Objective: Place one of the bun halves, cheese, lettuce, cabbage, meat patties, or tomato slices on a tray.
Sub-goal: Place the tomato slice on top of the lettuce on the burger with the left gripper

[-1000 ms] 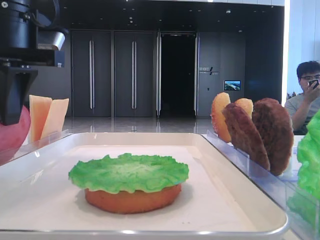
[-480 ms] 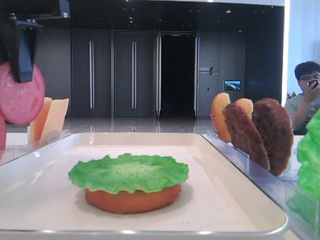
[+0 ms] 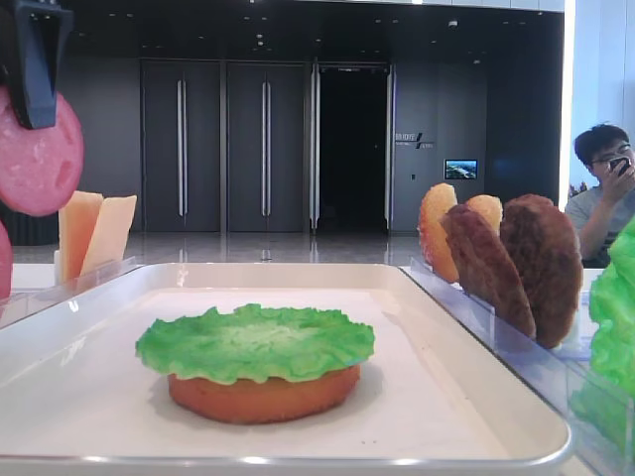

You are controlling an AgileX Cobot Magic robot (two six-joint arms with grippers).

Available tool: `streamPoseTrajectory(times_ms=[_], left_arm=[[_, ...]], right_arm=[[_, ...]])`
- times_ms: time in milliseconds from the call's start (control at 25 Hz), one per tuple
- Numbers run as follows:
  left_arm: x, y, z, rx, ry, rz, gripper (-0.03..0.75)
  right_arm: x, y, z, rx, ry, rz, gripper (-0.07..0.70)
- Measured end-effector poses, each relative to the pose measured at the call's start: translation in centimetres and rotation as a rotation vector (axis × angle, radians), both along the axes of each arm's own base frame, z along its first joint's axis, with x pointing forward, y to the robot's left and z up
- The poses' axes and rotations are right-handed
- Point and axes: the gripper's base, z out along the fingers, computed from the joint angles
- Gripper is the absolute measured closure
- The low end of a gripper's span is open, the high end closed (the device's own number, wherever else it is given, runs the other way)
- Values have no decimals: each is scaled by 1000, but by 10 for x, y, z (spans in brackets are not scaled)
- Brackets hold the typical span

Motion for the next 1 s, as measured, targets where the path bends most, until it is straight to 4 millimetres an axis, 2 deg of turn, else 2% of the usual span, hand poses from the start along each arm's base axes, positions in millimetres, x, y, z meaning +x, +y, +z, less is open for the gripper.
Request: streamPoseTrajectory(times_ms=[360, 560, 800, 1000], left_arm=[[-45, 15, 7, -85, -13, -2, 669], [-55, 18, -2, -102, -7, 3, 669], [-53, 7, -4, -239, -36, -21, 669], [-50, -21, -3, -497, -30, -157, 669]], right_arm=[[0, 0, 0, 0, 0, 0, 388], [0, 0, 0, 0, 0, 0, 388], [0, 0, 0, 1, 0, 0, 388], [0, 0, 0, 1, 0, 0, 388]])
